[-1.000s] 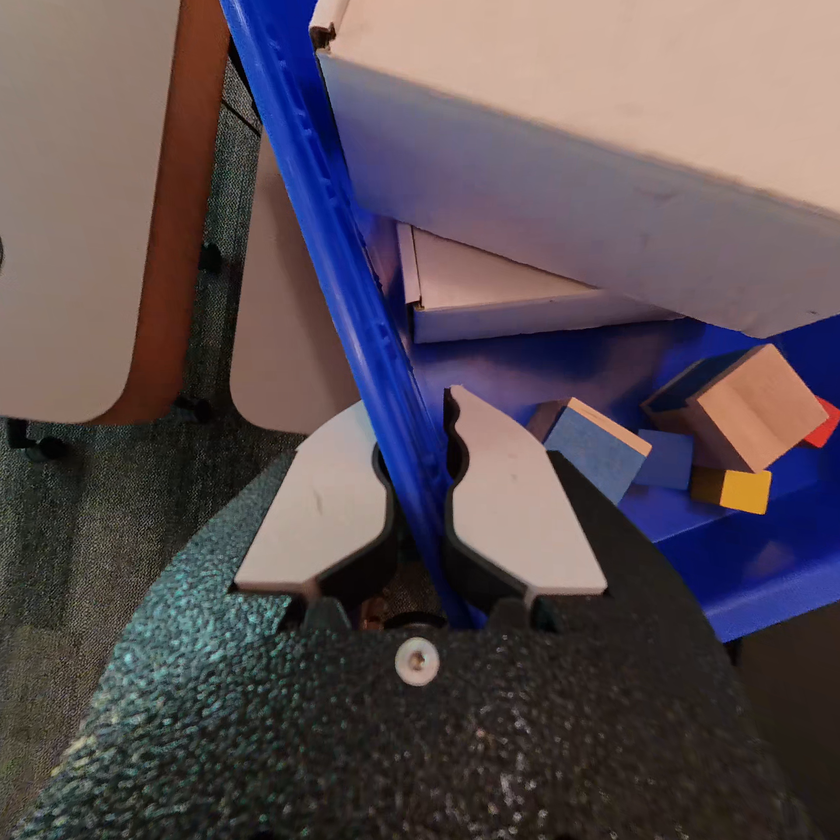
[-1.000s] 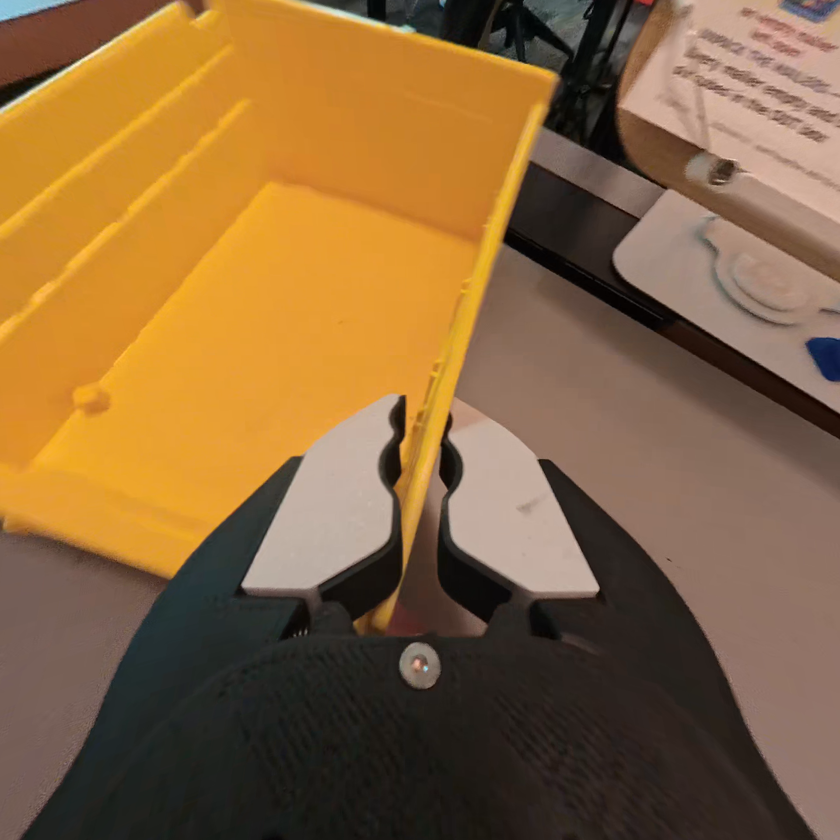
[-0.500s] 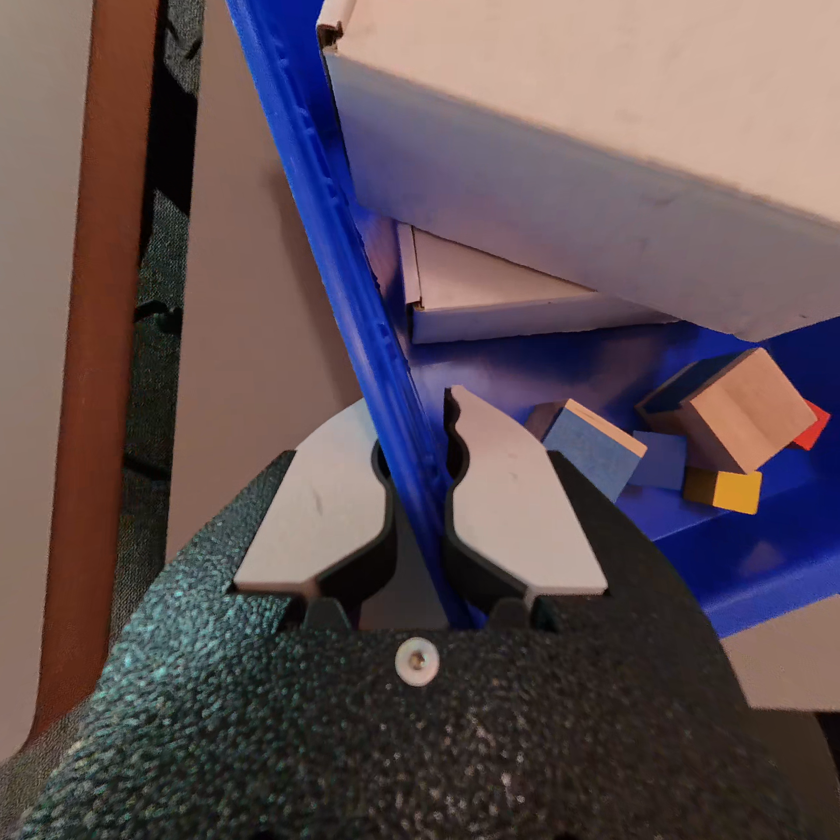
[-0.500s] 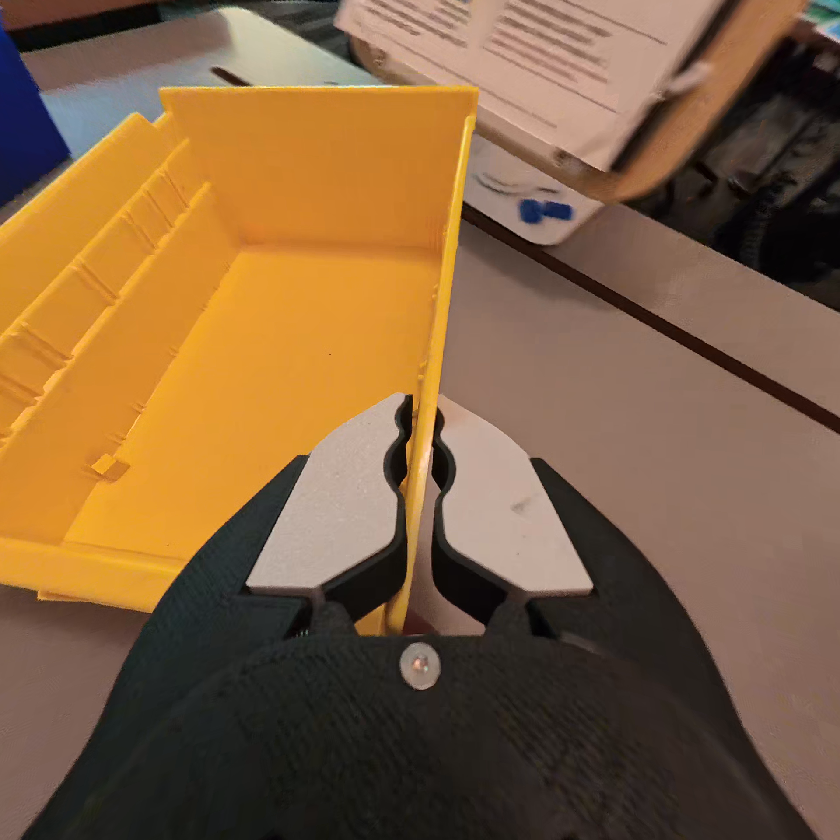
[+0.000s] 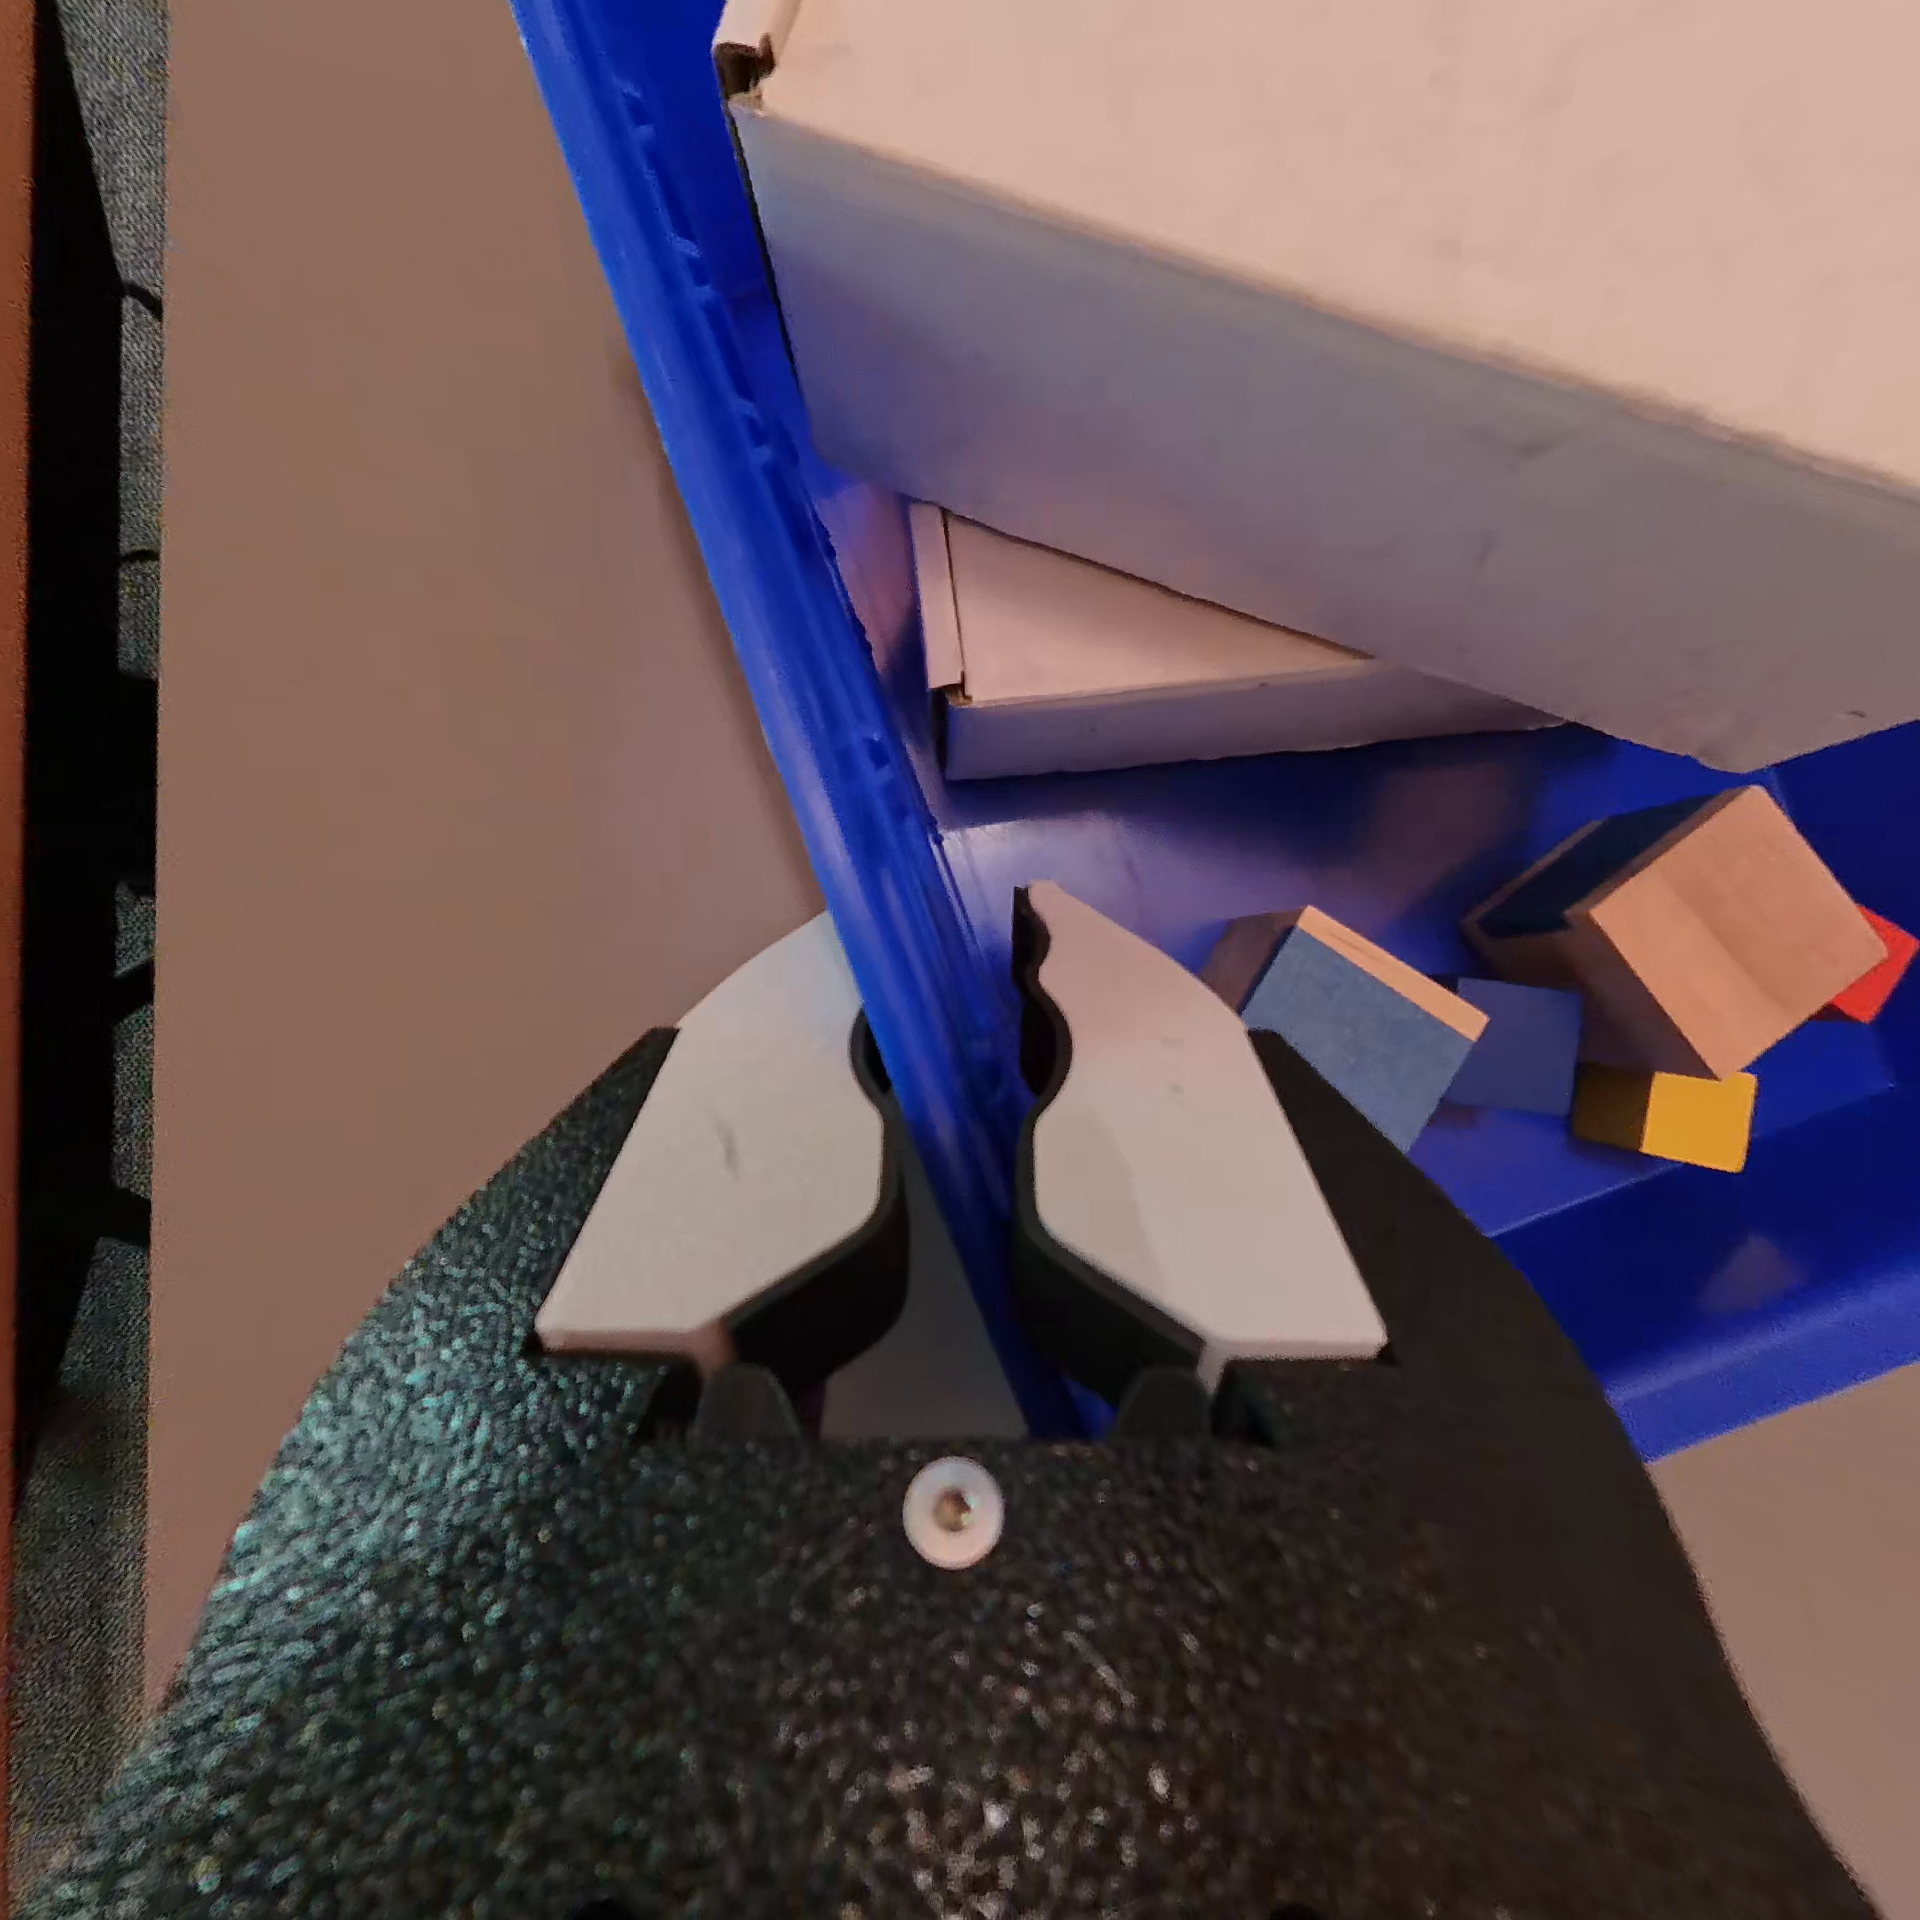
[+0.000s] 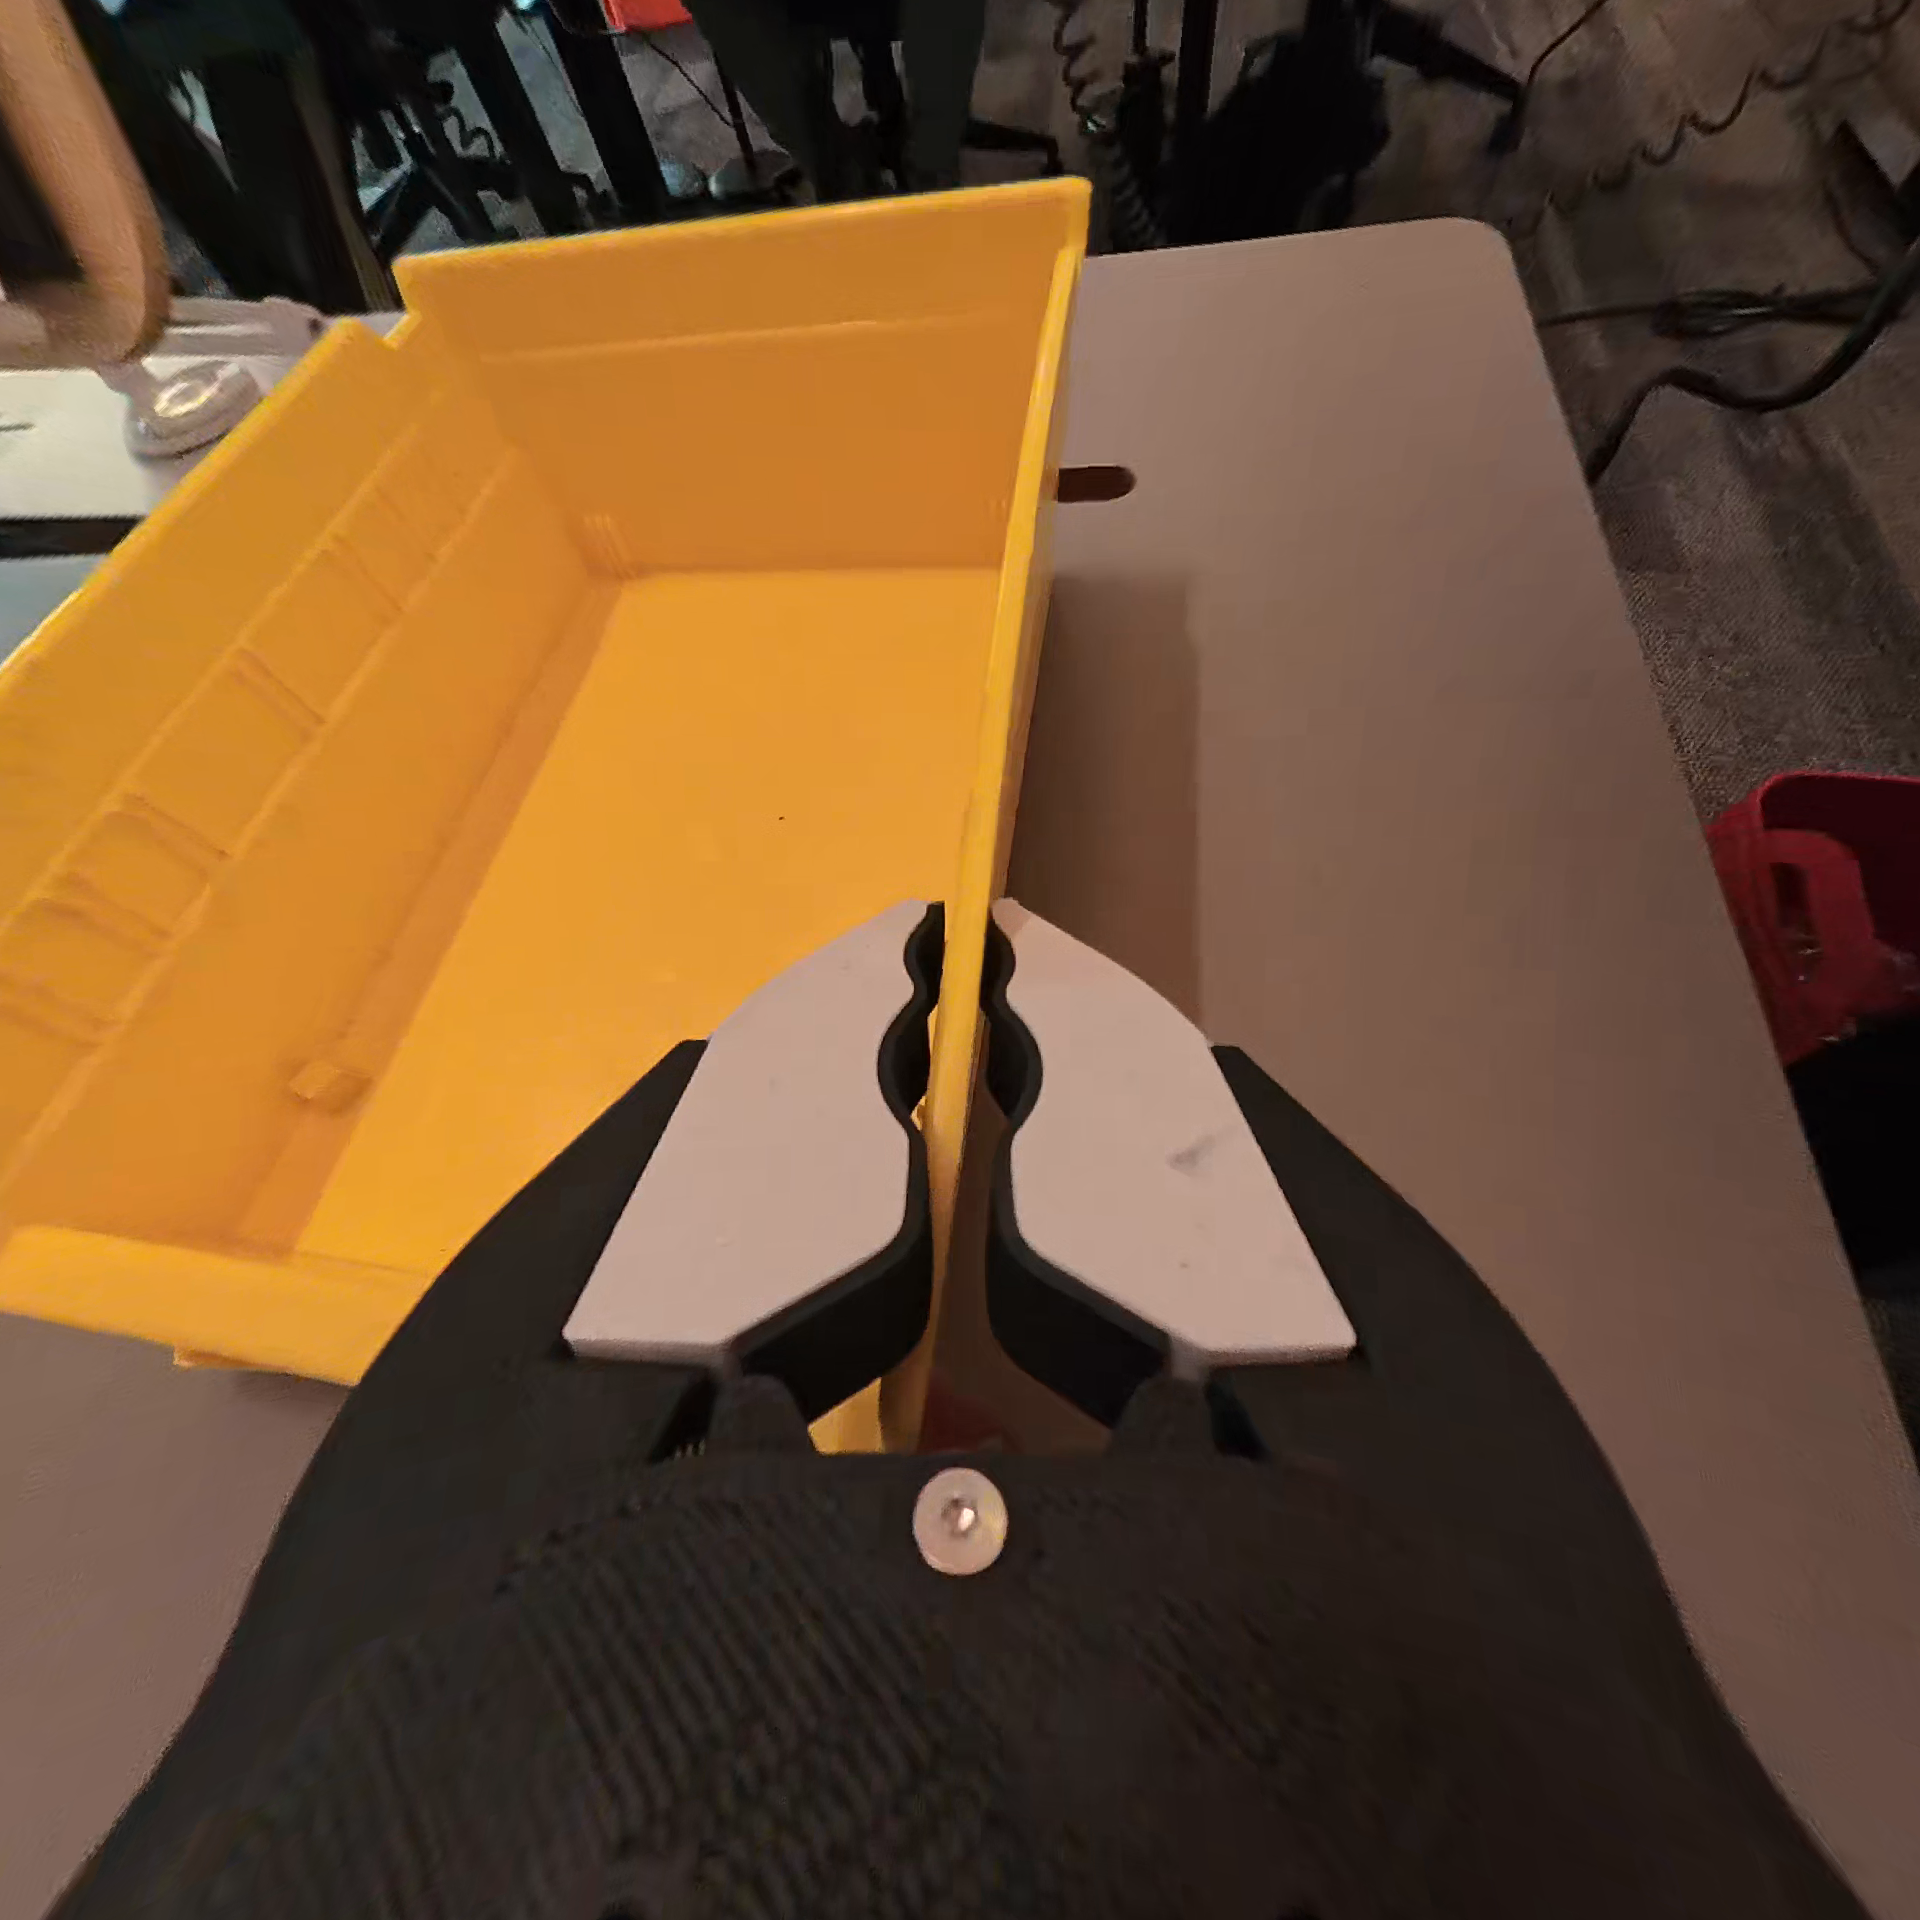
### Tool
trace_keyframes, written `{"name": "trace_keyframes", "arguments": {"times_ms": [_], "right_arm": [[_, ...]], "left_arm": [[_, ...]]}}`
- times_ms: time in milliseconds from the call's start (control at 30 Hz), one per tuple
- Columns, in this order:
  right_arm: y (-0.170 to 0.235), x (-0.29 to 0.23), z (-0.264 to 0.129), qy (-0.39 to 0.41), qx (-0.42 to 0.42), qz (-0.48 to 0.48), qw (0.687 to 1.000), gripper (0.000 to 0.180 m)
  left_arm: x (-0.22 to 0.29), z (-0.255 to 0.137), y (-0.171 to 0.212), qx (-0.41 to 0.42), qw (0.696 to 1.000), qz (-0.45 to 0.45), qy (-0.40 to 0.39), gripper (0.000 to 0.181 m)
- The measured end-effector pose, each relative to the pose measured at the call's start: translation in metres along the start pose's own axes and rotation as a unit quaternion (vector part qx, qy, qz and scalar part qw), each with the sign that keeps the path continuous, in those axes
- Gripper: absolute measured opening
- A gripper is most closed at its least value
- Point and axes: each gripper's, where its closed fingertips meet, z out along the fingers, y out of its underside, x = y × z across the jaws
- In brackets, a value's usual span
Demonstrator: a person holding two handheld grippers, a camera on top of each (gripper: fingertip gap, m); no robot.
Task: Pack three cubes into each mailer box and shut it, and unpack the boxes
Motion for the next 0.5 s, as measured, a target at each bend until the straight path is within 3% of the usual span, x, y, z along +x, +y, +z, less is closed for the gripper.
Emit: {"name": "trace_keyframes", "arguments": {"times_ms": [33, 433, 500], "right_arm": [[-0.001, 0.004, 0.004, 0.002, -0.003, -0.001, 1.0, 0.005], [-0.02, 0.019, 0.042, 0.032, 0.013, -0.04, 0.999, 0.006], [-0.018, 0.019, 0.037, 0.041, 0.018, -0.041, 0.998, 0.021]], "left_arm": [[0.002, 0.005, -0.007, -0.002, 1.0, 0.0, -0.001, 0.017], [0.007, 0.028, -0.043, 0.003, 1.0, -0.002, -0.021, 0.022], [0.007, 0.026, -0.042, 0.006, 1.0, -0.006, -0.025, 0.027]]}}
